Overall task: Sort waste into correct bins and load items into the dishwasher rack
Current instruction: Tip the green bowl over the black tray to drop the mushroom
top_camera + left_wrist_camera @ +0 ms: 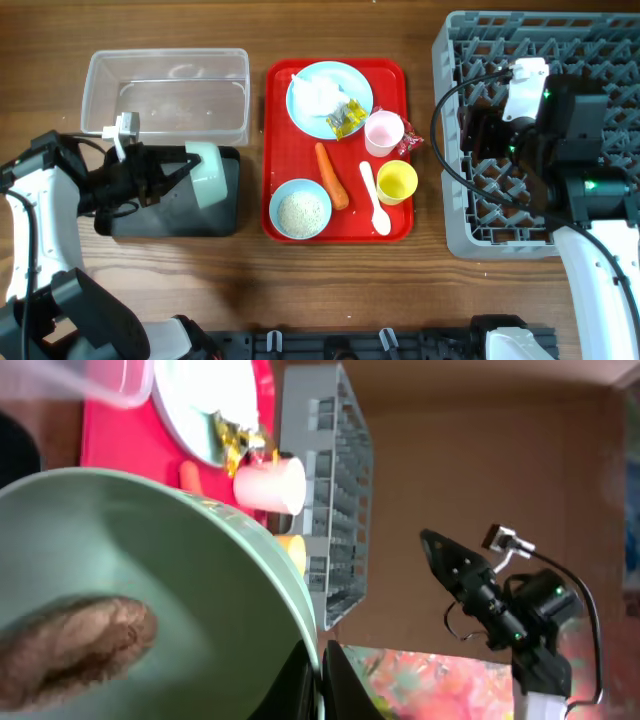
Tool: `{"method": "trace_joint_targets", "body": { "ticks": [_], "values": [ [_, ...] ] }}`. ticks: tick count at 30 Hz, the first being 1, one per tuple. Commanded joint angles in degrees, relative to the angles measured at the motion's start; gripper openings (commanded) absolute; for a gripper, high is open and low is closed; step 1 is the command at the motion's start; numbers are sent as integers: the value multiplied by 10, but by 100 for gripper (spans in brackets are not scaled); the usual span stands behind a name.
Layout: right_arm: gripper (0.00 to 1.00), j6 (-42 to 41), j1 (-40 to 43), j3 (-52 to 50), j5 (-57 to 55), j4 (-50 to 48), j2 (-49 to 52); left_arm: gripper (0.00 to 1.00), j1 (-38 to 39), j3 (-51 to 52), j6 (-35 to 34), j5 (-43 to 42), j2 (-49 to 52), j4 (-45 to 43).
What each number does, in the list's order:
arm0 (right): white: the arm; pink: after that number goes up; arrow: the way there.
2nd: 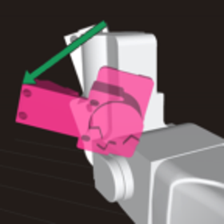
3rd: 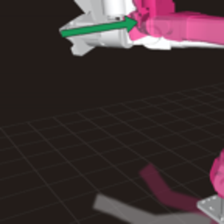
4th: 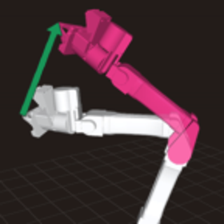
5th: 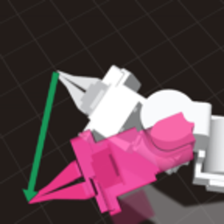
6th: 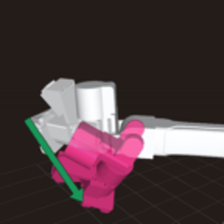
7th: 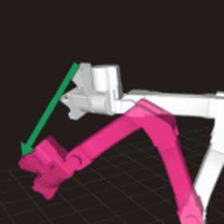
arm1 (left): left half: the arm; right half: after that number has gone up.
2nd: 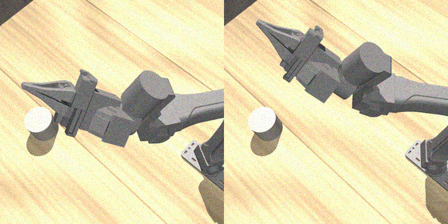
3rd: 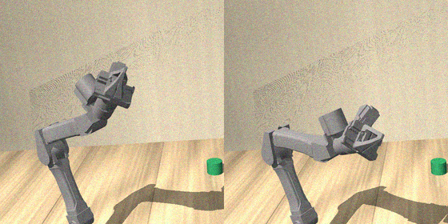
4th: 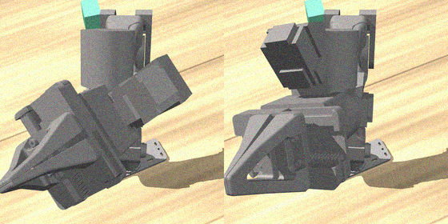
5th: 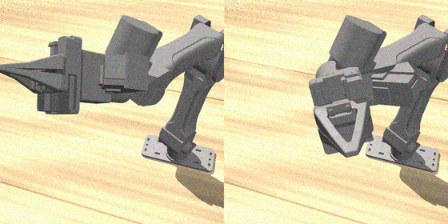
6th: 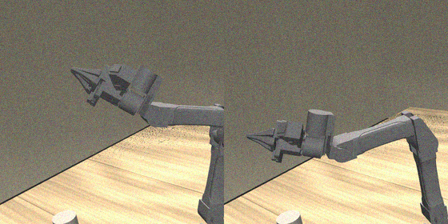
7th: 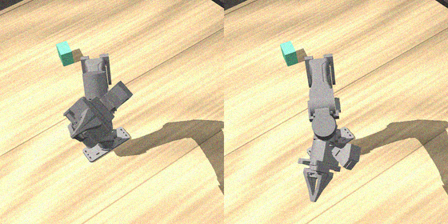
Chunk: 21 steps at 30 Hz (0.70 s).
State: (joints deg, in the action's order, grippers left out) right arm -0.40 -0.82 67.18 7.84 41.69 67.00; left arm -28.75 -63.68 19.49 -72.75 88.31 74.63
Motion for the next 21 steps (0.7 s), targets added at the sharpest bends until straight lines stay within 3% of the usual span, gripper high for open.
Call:
{"method": "trace_joint_targets", "body": {
  "ticks": [1,14,21],
  "values": [
    [77,-13,0,7,-1,-4,7,4,-14,2,59,-42,-2,0],
    [77,-13,0,7,-2,-2,7,4,-14,2,73,-129,-2,-17],
    [77,-13,0,7,-2,1,7,4,-14,2,26,-157,-2,-17]
  ]
}}
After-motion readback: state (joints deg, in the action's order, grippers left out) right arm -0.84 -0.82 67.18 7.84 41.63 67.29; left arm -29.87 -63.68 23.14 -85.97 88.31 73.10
